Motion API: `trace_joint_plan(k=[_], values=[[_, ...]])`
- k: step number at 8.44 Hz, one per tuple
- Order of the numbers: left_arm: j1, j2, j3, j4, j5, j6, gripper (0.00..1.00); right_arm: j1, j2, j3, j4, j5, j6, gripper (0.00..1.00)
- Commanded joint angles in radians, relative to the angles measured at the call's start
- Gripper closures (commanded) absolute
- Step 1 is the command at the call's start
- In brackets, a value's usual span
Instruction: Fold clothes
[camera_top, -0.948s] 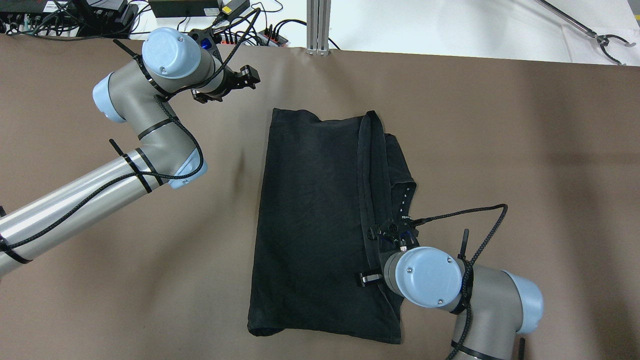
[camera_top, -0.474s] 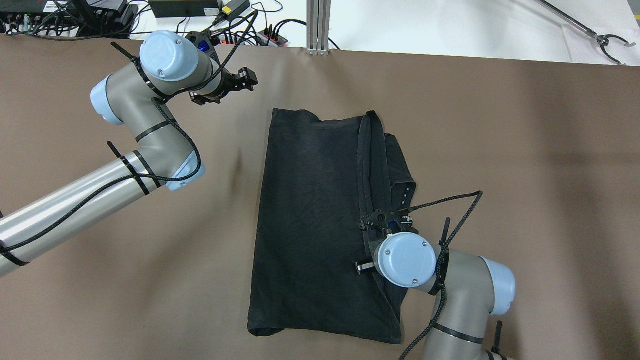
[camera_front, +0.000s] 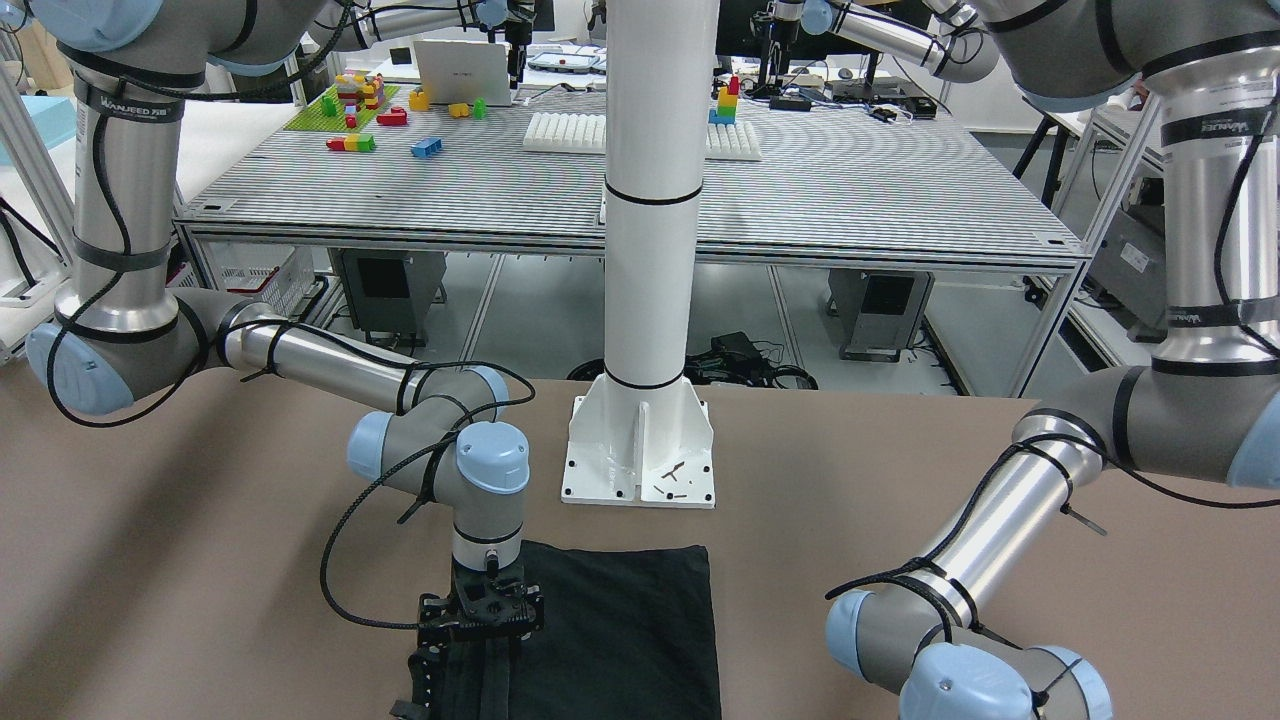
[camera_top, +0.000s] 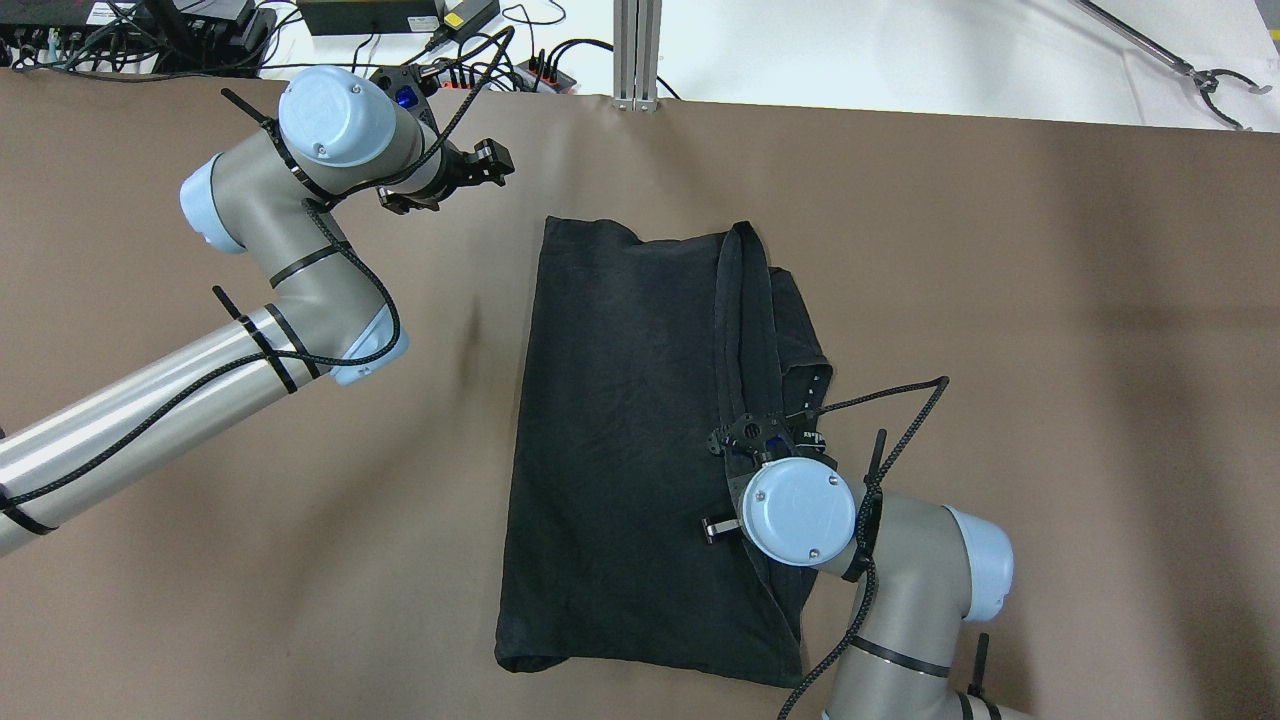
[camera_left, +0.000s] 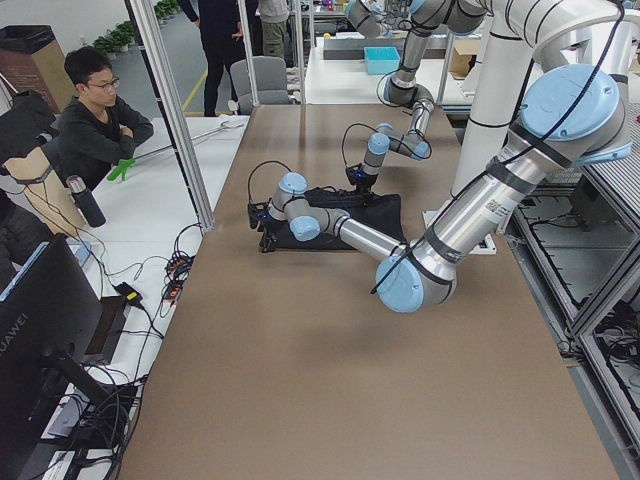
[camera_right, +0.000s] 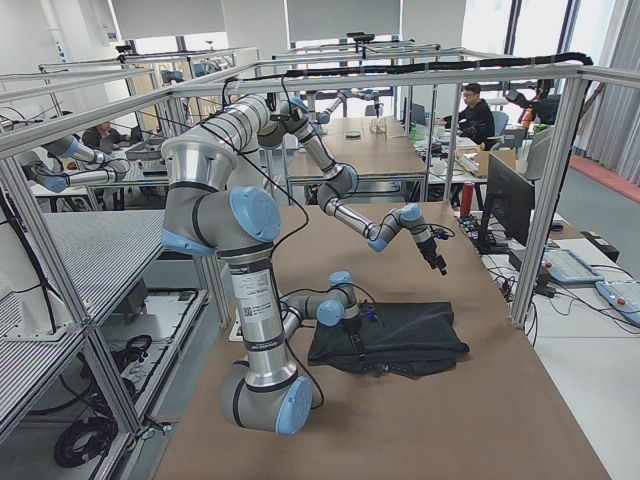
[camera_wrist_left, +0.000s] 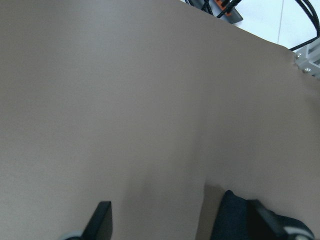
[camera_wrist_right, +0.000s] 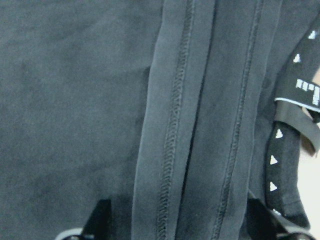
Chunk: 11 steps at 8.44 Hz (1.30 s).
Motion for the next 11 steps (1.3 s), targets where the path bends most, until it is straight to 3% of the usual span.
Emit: trace_joint_plan(k=[1,6,9,11], values=[[-0.001,0.002,-0.015,0.001,0.001,0.000,0.06,0.018,-0.049,0.001,0.006,0.002,-0.071,0.05],[0.000,0.025,-0.043,0.001,0.001,0.000,0.06,0.162,-0.160,0.079,0.007,0.134,-0.287,0.05],[-0.001,0.025,-0.044,0.001,-0.001,0.000,0.06,0.161,-0.021,0.061,-0.070,0.129,-0.268,0.05],[-0.001,0.076,-0.113,0.018,-0.005,0.001,0.06,0.161,0.090,-0.032,-0.068,0.129,-0.160,0.05]])
